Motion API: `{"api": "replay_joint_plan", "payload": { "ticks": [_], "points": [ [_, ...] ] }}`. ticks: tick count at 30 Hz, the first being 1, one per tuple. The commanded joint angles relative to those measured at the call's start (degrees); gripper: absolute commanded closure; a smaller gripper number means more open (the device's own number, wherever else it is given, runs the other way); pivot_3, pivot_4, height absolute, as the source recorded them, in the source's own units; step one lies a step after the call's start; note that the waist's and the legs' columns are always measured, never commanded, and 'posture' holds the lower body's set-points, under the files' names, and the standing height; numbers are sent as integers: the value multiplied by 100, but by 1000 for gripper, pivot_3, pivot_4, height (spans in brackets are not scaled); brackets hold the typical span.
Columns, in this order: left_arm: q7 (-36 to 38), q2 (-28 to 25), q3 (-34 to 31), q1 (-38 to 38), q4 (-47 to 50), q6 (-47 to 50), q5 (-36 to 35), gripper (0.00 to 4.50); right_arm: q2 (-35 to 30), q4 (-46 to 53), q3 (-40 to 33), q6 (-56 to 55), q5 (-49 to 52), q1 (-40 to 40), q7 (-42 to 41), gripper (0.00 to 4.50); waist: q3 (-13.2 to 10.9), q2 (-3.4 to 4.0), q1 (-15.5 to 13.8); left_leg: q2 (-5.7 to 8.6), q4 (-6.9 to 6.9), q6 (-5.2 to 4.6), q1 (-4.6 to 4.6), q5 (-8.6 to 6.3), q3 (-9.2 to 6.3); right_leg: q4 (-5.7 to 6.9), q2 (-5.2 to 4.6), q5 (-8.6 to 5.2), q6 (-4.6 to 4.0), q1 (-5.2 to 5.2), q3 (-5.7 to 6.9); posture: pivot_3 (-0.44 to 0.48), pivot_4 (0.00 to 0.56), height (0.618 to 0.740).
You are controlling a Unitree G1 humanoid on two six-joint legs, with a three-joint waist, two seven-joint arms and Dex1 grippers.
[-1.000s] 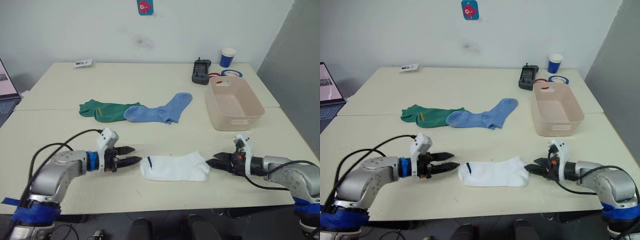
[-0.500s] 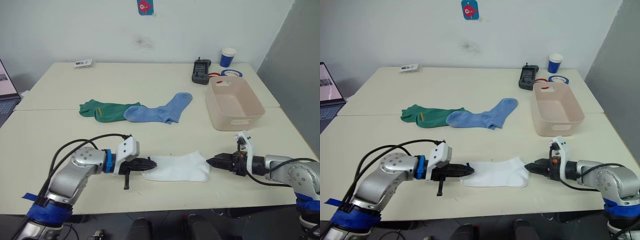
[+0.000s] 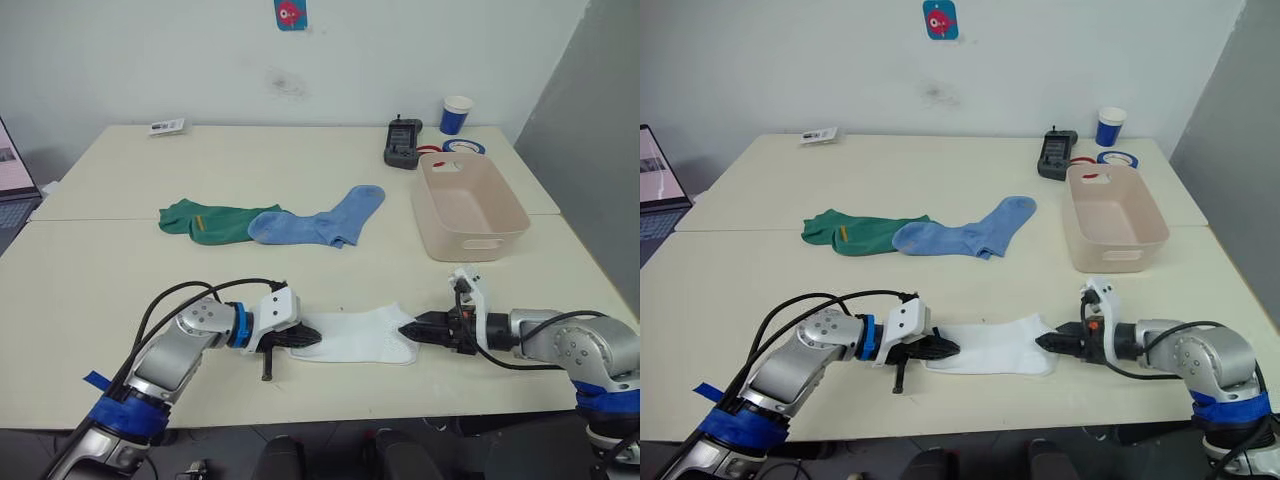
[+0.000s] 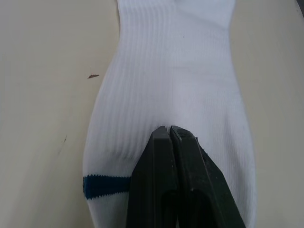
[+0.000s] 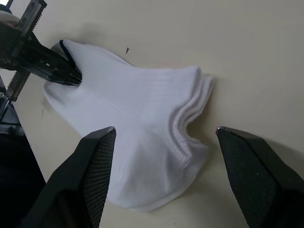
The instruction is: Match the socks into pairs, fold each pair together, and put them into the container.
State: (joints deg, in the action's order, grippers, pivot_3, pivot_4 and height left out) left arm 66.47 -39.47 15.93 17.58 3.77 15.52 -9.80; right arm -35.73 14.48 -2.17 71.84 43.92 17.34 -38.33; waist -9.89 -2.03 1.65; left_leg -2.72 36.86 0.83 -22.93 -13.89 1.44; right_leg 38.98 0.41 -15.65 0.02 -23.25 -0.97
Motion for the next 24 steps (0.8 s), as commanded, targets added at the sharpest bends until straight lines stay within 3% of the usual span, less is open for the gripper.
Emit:
{"api": "replay_joint_plan", "payload": {
  "ticks": [1,3,6,14,15,24],
  "points": [
    [-38,40,134,-82,-39,27,126,4455,-81,42,42,-42,57,45,-168,888,0,0,0,0,0,0,0,0,0,0,0,0,0,0,0,0,150,740],
    [-34,49,125,-117,3,81,96,4455,-60,38,28,-33,71,41,-162,888,0,0,0,0,0,0,1,0,0,0,0,0,0,1,1,0,150,740],
    [-40,42,113,-164,72,117,83,4500,-8,-39,9,-46,36,116,-114,1430,0,0,0,0,0,0,1,0,-1,0,0,0,0,1,1,0,150,740],
    [-85,24,88,-239,174,224,48,4500,27,-242,-119,35,121,205,-57,4268,0,1,0,0,0,0,1,0,-1,0,0,0,0,1,1,0,150,740],
    [-93,29,74,-239,183,255,32,4500,27,-220,-147,77,176,218,-72,4447,1,1,1,0,0,0,1,0,-1,0,0,0,0,1,1,0,150,740],
    [-21,93,-80,-15,266,579,-260,4500,-50,-86,-555,596,696,406,-106,4447,0,1,1,0,0,0,1,0,-1,0,1,0,0,1,1,0,150,740]
  ]
}}
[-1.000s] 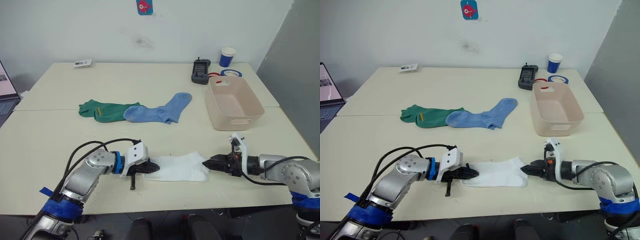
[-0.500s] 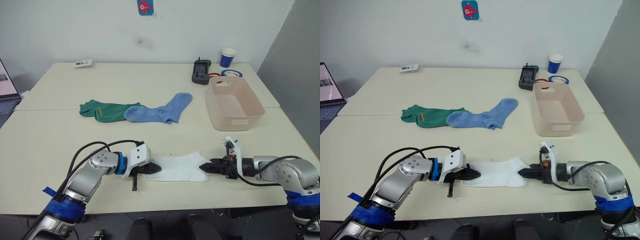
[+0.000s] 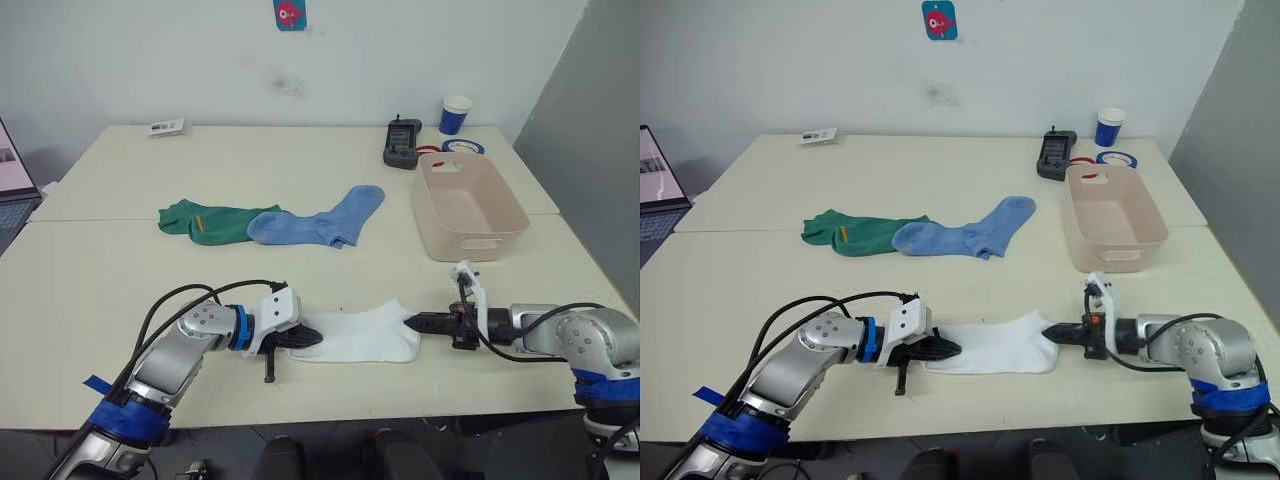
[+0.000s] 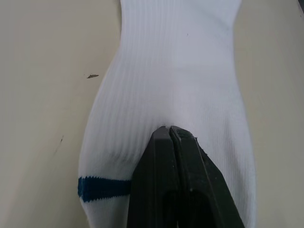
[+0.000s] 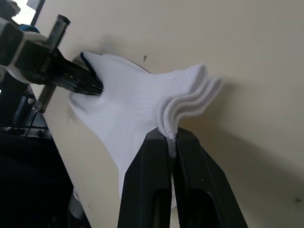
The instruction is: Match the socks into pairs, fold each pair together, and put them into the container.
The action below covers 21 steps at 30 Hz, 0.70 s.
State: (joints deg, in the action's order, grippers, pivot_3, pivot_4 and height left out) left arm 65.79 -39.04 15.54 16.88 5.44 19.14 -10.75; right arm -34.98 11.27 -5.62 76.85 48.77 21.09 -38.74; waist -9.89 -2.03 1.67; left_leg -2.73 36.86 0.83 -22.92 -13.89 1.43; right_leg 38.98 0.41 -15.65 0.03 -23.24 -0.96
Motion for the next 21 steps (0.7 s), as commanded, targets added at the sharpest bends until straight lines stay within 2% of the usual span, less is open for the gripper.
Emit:
{"api": "replay_joint_plan", "payload": {
  "ticks": [1,8,17,21],
  "points": [
    [54,91,-89,92,175,325,-293,4500,-202,255,-233,120,218,-1,-86,4447,0,0,-2,0,0,0,0,0,-1,0,0,0,0,0,0,0,150,740],
    [67,283,-320,331,514,601,-898,4500,-615,247,-210,57,210,-197,-339,4447,-1,-2,-3,1,3,0,-5,0,0,-1,-1,0,1,-1,1,0,150,740],
    [44,105,180,364,-85,-26,-25,4500,-851,42,-101,-133,94,-211,-582,4447,-1,-2,12,2,2,0,-1,0,1,-1,9,0,1,-1,-1,0,150,740],
    [-61,140,299,345,-297,-199,218,4500,-754,127,-114,-14,230,-84,-541,4447,-1,-2,0,2,2,0,-2,0,0,-1,6,0,1,-1,-1,0,150,740]
  ]
}}
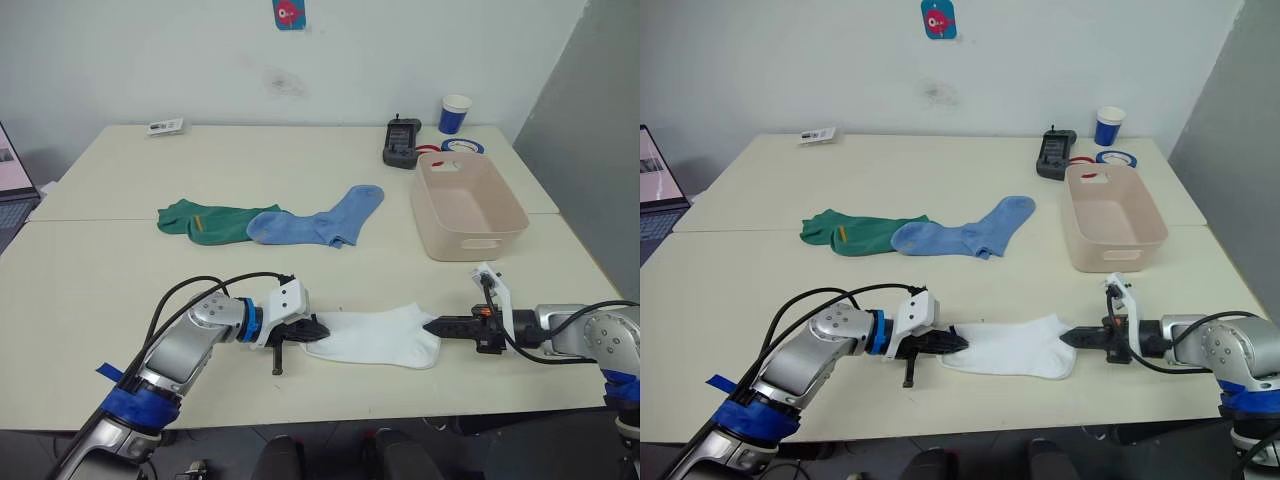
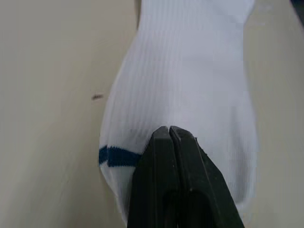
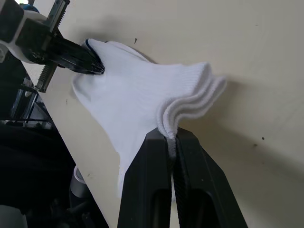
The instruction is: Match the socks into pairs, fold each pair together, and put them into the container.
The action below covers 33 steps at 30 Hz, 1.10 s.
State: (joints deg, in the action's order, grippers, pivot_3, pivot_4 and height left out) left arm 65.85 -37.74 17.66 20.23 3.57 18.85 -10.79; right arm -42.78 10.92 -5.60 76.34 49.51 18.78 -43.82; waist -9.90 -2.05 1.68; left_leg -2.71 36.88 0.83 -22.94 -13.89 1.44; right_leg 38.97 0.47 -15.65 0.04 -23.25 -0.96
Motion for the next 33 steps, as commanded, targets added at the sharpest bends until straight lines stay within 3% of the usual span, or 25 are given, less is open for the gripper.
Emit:
{"api": "replay_joint_plan", "payload": {
  "ticks": [1,11,33],
  "points": [
    [-107,36,130,14,-175,-185,293,4500,136,227,-156,139,272,215,34,4447,0,0,2,0,0,0,0,0,0,0,0,0,0,0,-1,0,150,740],
    [-167,158,187,-99,-194,-150,372,4500,1454,627,-458,1122,1012,1021,988,4447,2,4,-1,-5,-1,0,1,0,-7,2,-3,0,0,1,-1,0,150,740],
    [-250,225,113,33,-222,158,337,4500,2332,84,771,307,3,1195,1147,4447,4,7,4,-4,-1,0,2,0,-10,2,-4,0,0,1,1,0,150,740]
  ]
}}
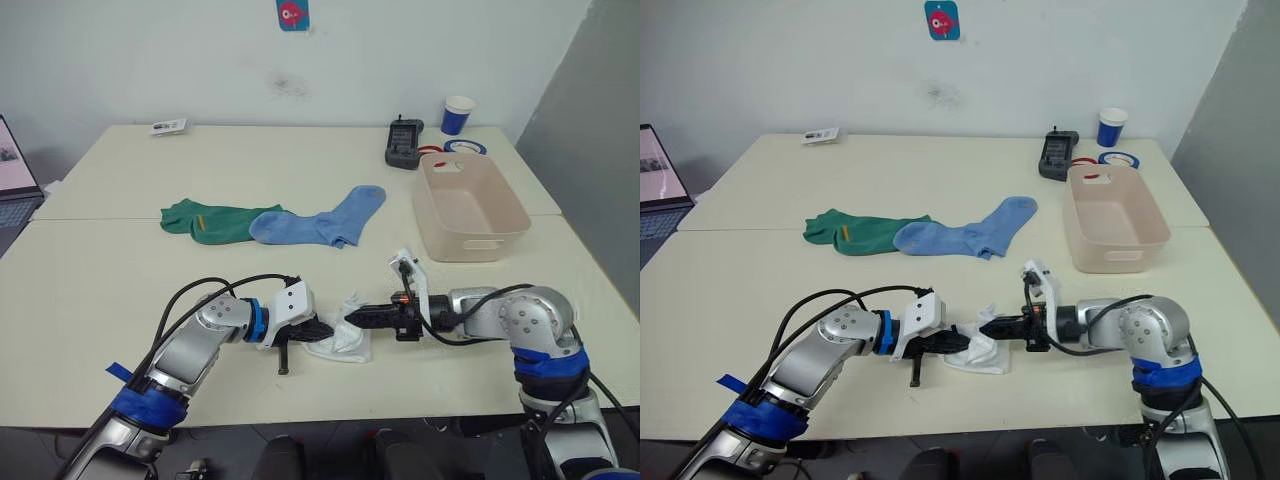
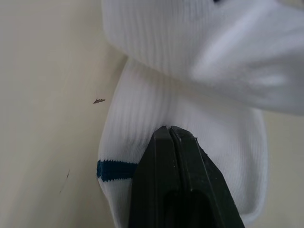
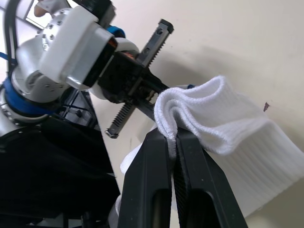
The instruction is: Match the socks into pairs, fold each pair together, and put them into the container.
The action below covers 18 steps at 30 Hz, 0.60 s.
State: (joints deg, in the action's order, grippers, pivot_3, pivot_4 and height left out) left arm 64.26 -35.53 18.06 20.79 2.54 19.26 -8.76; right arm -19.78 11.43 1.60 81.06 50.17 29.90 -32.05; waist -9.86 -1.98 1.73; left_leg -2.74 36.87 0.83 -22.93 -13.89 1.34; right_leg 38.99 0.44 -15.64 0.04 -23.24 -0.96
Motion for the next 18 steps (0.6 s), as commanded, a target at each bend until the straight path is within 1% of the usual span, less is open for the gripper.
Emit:
{"api": "replay_joint_plan", "payload": {
  "ticks": [1,9,12,15,17,18],
  "points": [
    [-95,4,73,-27,-104,131,135,4500,34,18,80,-183,-67,89,-44,4447,0,0,-1,0,0,0,0,0,0,0,0,0,0,0,0,0,150,740],
    [-106,-29,61,-69,-35,177,139,4500,124,29,295,-265,-111,109,-187,4447,0,0,-1,-1,0,0,0,0,-4,0,0,0,0,0,0,0,150,740],
    [-110,-35,57,-72,-26,177,141,4500,135,62,360,-408,-140,127,-263,3662,0,0,-1,0,0,0,0,0,-8,0,0,0,0,0,0,0,150,740],
    [-108,-50,50,-88,-3,182,137,4500,147,82,326,-426,-52,146,-351,2571,0,0,-1,0,0,0,0,0,-11,0,0,0,0,0,1,0,150,740],
    [-101,-61,49,-97,9,184,135,4500,142,112,257,-408,25,148,-409,1955,0,0,-1,0,0,0,0,0,-11,0,0,0,0,0,1,0,150,740],
    [-98,-69,47,-106,18,183,134,4500,131,140,218,-390,64,144,-437,1529,0,0,-1,0,0,0,0,0,-11,0,0,0,0,0,1,0,150,740]
  ]
}}
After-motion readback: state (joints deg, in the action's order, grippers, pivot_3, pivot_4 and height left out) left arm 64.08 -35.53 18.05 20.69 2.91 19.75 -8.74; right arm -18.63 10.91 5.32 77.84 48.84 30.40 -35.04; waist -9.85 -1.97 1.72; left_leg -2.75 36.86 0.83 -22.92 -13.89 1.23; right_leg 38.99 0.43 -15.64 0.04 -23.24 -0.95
